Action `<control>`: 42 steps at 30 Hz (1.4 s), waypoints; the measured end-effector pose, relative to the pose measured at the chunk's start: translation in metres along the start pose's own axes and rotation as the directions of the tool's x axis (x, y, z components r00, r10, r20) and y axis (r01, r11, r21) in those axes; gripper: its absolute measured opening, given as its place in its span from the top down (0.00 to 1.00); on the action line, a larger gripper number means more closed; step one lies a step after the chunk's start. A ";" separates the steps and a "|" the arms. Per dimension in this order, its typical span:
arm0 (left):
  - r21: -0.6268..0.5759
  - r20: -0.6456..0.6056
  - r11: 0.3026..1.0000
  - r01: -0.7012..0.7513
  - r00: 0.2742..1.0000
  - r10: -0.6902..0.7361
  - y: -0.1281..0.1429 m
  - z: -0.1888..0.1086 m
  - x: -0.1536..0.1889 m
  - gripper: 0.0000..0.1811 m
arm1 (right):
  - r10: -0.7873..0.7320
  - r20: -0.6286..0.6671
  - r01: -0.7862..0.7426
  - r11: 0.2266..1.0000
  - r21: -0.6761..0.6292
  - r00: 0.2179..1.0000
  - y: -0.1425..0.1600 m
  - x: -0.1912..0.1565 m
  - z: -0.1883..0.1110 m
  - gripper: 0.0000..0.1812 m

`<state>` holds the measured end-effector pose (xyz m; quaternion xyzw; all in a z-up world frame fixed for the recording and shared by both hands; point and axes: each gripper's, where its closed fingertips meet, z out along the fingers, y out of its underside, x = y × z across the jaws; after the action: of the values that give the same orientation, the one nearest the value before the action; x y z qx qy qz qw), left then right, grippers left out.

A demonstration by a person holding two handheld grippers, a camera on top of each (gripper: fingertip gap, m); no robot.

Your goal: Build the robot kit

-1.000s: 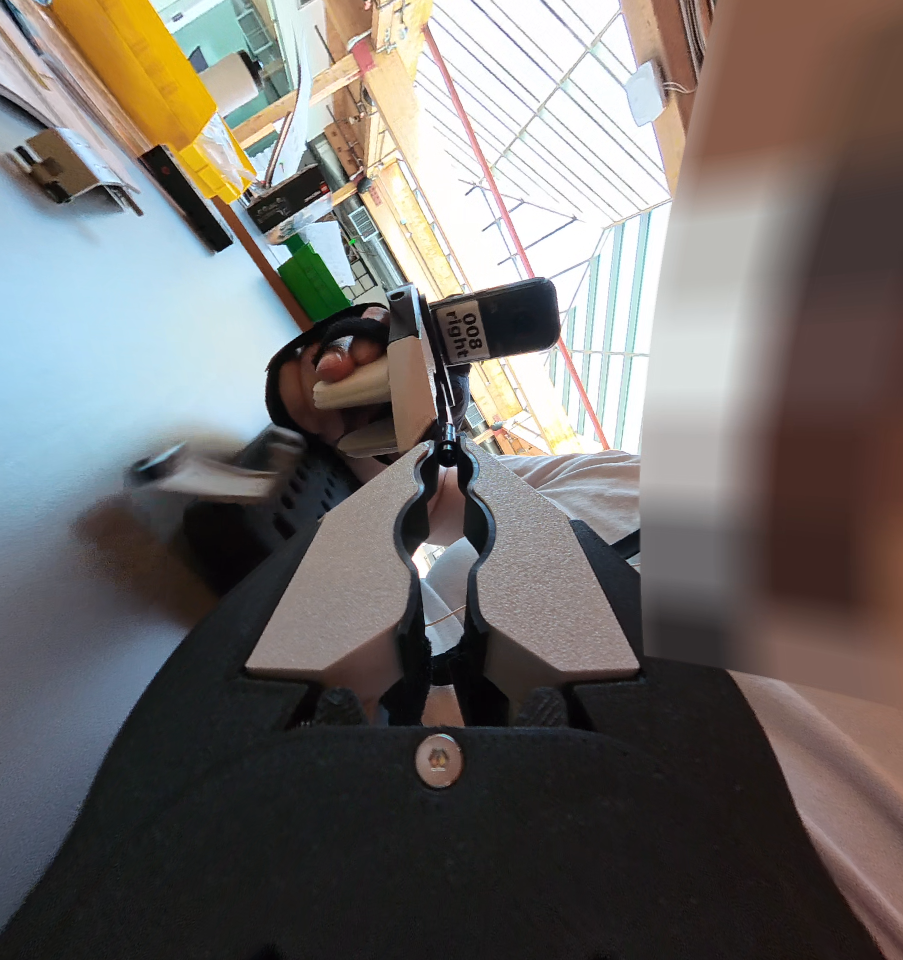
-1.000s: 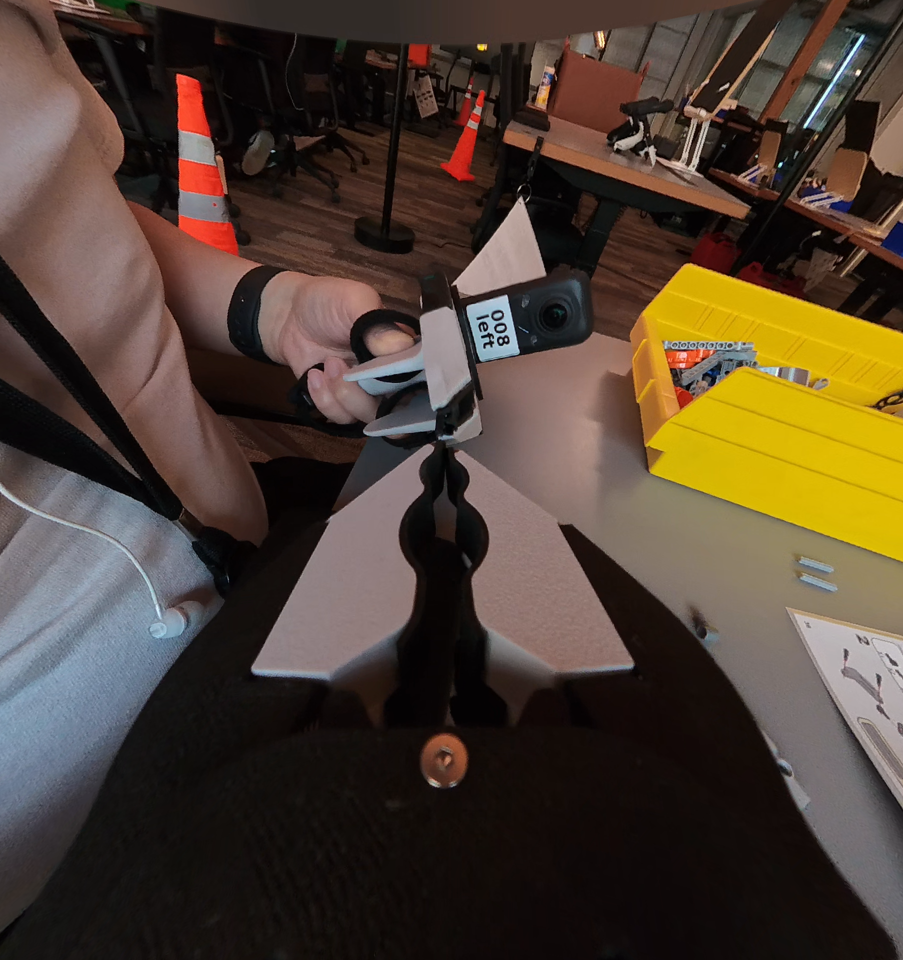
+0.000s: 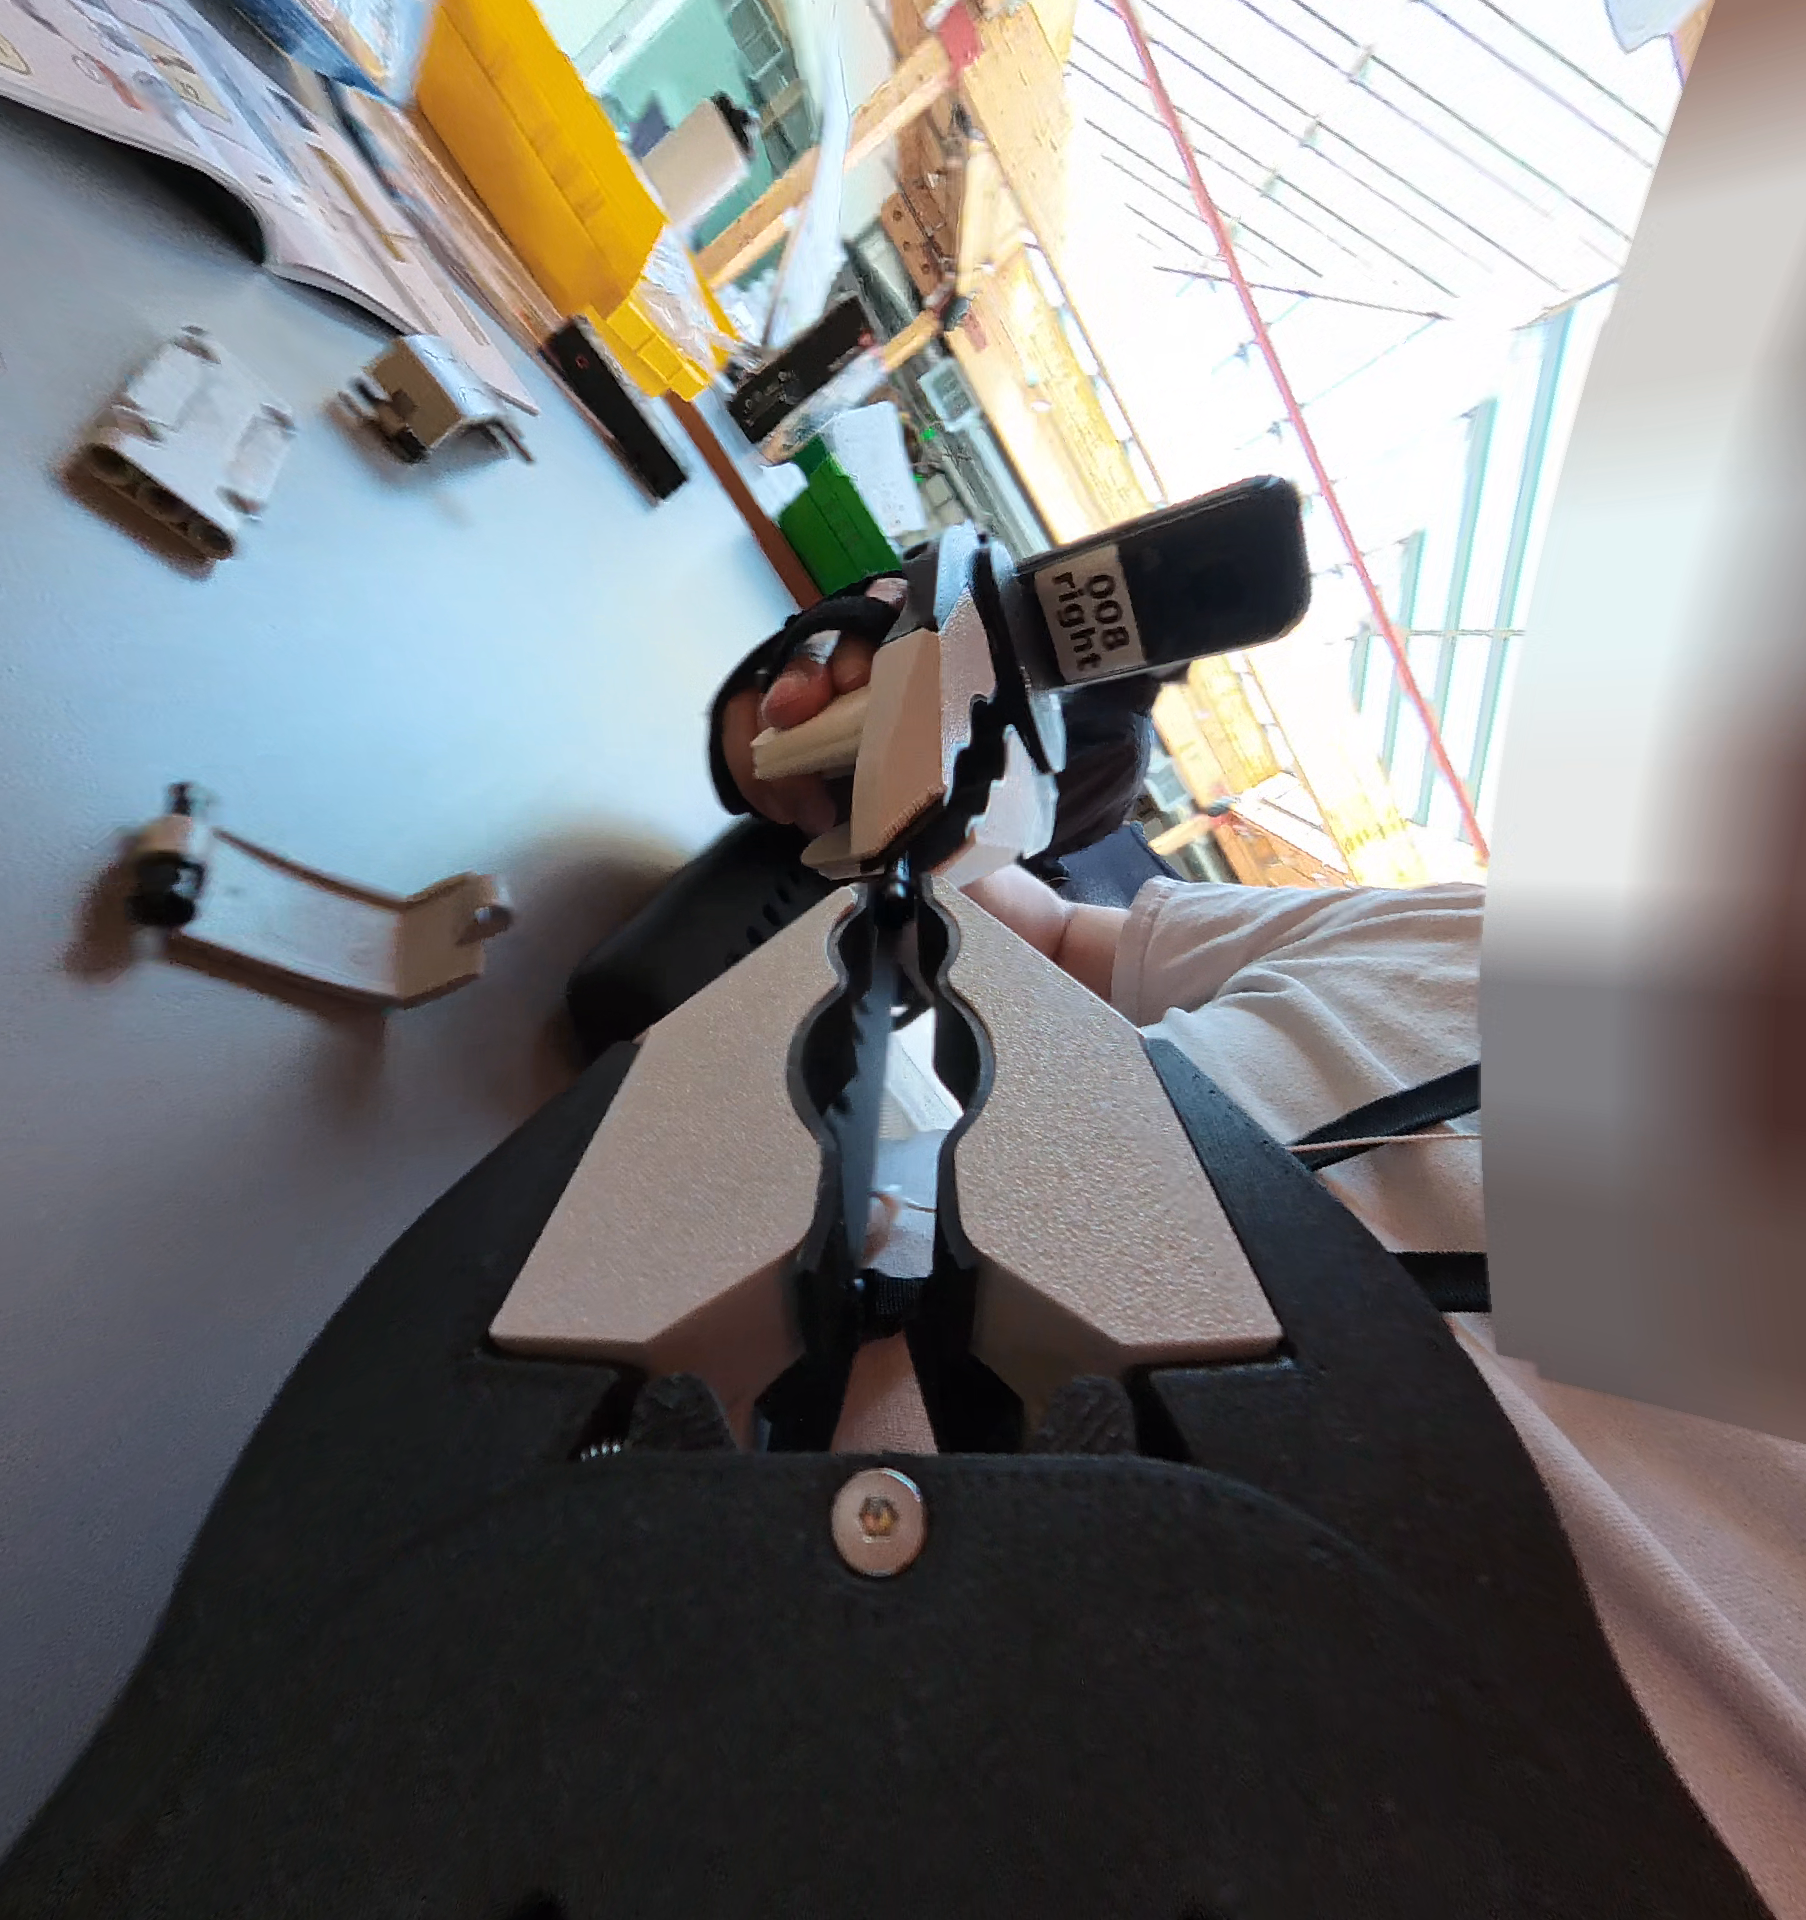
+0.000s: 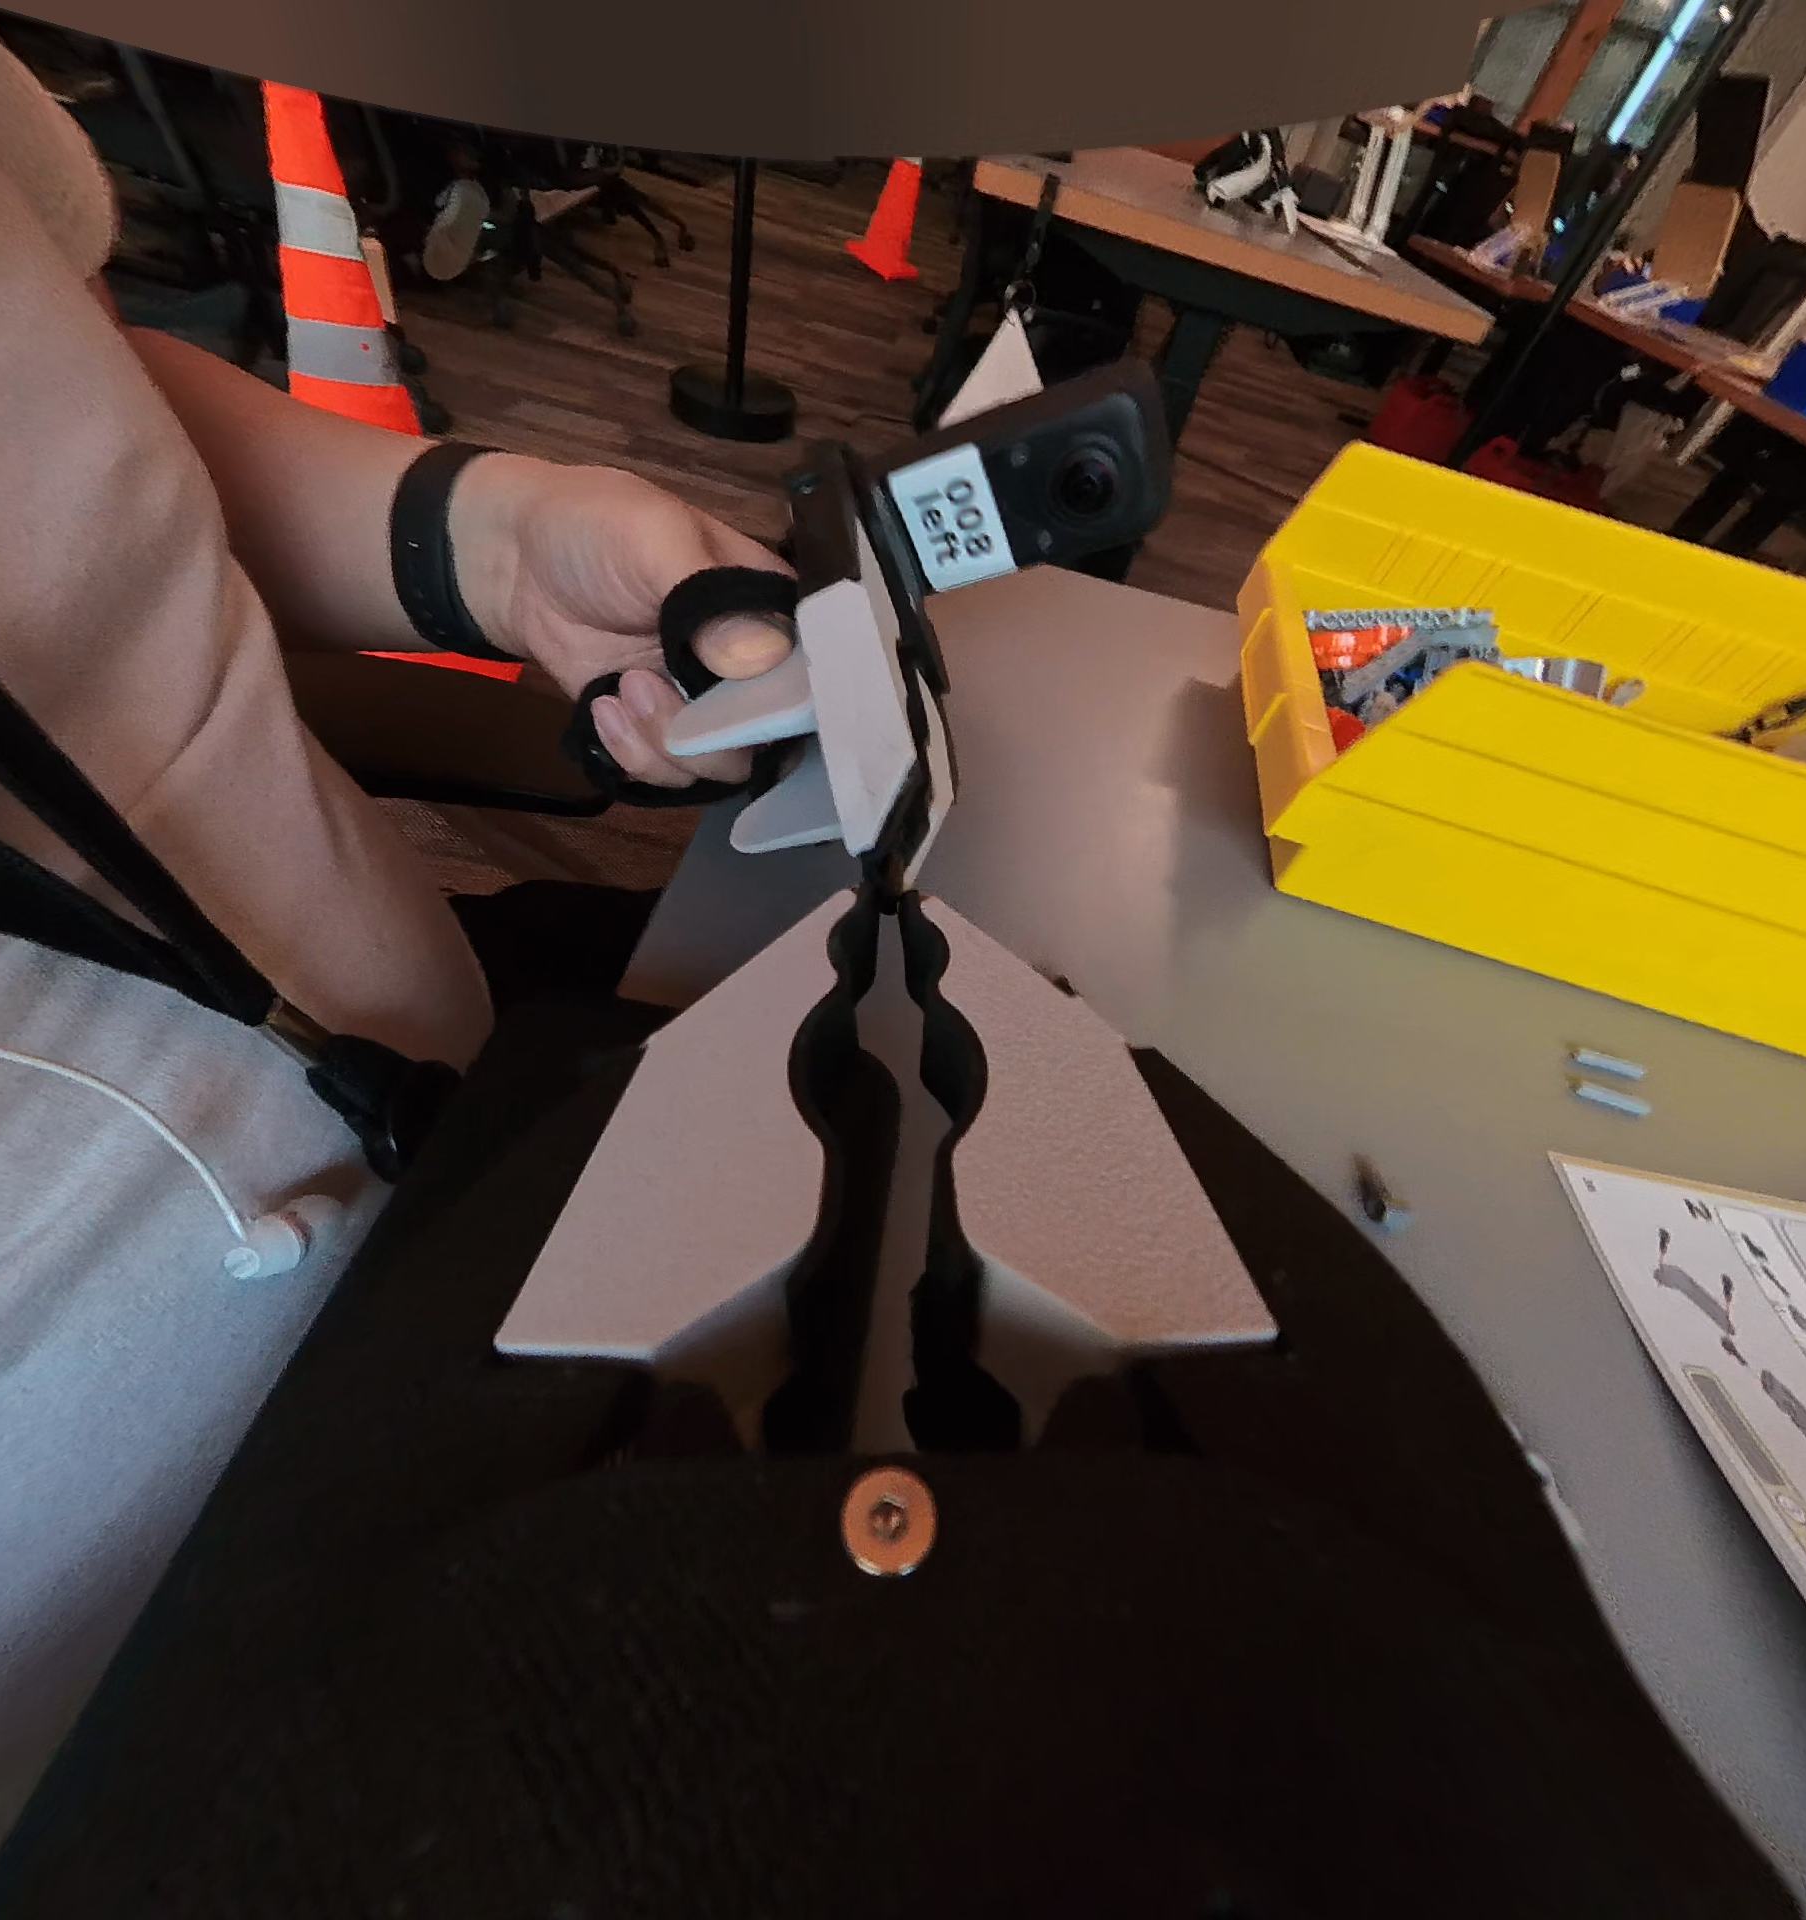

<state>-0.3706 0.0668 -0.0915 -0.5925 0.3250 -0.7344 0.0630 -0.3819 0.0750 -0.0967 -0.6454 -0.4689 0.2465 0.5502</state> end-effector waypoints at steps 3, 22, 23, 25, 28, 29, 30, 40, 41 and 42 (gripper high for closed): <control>0.023 0.108 0.998 -0.059 0.993 0.056 -0.010 -0.014 -0.013 0.85 | 0.040 -0.067 -0.045 0.995 -0.087 0.997 0.019 0.018 -0.003 0.99; -0.541 0.510 0.733 -0.413 0.532 0.676 0.002 -0.016 -0.082 0.97 | 0.182 -0.150 -0.226 0.898 -0.377 0.972 0.085 0.037 -0.015 0.88; -0.520 0.520 0.744 -0.419 0.536 0.665 -0.002 -0.015 -0.080 0.97 | 0.175 -0.152 -0.219 0.909 -0.356 0.973 0.080 0.038 -0.015 0.87; -0.459 0.532 0.774 -0.437 0.562 0.633 -0.012 -0.013 -0.072 0.97 | 0.128 -0.156 -0.167 0.948 -0.271 0.979 0.060 0.039 -0.014 0.84; -0.362 0.560 0.837 -0.411 0.622 0.547 -0.028 -0.007 -0.061 0.97 | 0.000 -0.293 -0.048 0.987 -0.156 0.956 0.029 0.055 -0.018 0.79; -0.310 0.559 0.861 -0.402 0.656 0.507 -0.035 -0.002 -0.055 0.97 | -0.027 -0.336 -0.018 0.991 -0.130 0.941 0.021 0.059 -0.018 0.80; -0.250 0.550 0.885 -0.392 0.695 0.463 -0.041 0.003 -0.047 0.97 | -0.052 -0.373 0.004 0.992 -0.130 0.926 0.017 0.063 -0.018 0.79; 0.088 0.422 0.964 -0.251 0.886 0.192 -0.060 0.044 -0.027 0.97 | -0.183 -0.510 0.108 0.979 -0.174 0.841 0.004 0.072 -0.027 0.90; 0.100 0.422 0.964 -0.247 0.888 0.184 -0.061 0.044 -0.028 0.97 | -0.176 -0.510 0.100 0.980 -0.173 0.842 0.005 0.072 -0.027 0.90; 0.111 0.420 0.964 -0.241 0.890 0.174 -0.061 0.045 -0.028 0.97 | -0.176 -0.512 0.099 0.980 -0.173 0.841 0.005 0.073 -0.027 0.90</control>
<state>-0.3040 0.1100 -0.0773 -0.6871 0.3065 -0.6075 0.2547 -0.3255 0.1259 -0.0795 -0.6895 -0.3621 -0.0126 0.6271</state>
